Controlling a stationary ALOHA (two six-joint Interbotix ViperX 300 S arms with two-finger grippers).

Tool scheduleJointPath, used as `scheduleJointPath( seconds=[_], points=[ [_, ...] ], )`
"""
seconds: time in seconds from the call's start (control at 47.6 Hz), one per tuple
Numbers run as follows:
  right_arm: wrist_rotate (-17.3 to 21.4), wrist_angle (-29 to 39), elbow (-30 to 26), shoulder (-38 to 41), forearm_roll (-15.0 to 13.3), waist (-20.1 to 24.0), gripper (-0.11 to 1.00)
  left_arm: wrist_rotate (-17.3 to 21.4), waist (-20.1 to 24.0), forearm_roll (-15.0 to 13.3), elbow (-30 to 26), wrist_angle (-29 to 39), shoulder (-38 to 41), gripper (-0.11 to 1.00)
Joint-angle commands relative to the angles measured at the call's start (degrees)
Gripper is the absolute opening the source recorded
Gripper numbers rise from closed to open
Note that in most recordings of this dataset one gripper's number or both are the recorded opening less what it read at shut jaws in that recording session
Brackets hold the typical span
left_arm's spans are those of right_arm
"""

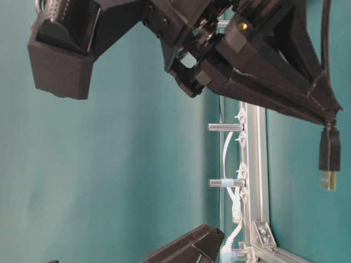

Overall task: Insert the wire through the string loop located on the left side.
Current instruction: 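Push the USB plug through the black zip-tie loop with the right gripper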

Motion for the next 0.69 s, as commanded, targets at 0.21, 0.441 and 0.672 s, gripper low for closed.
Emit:
scheduleJointPath(
  seconds=[0.21,0.441,0.672],
  points=[
    [-0.1,-0.4,-1.2,-1.9,-0.1,-0.1,0.10,-0.1,-0.3,0.2,-0.5,-0.3,-0.9,0.83],
    [-0.1,-0.5,-1.2,-2.0,-0.1,0.0,0.10,-0.1,-0.6,0.2,-0.6,-0.3,-0.9,0.83],
    [-0.1,-0.5,-1.2,-1.9,-0.1,-0.1,0.10,-0.1,-0.8,0.2,-0.7,-0.2,-0.8,0.83]
  ],
)
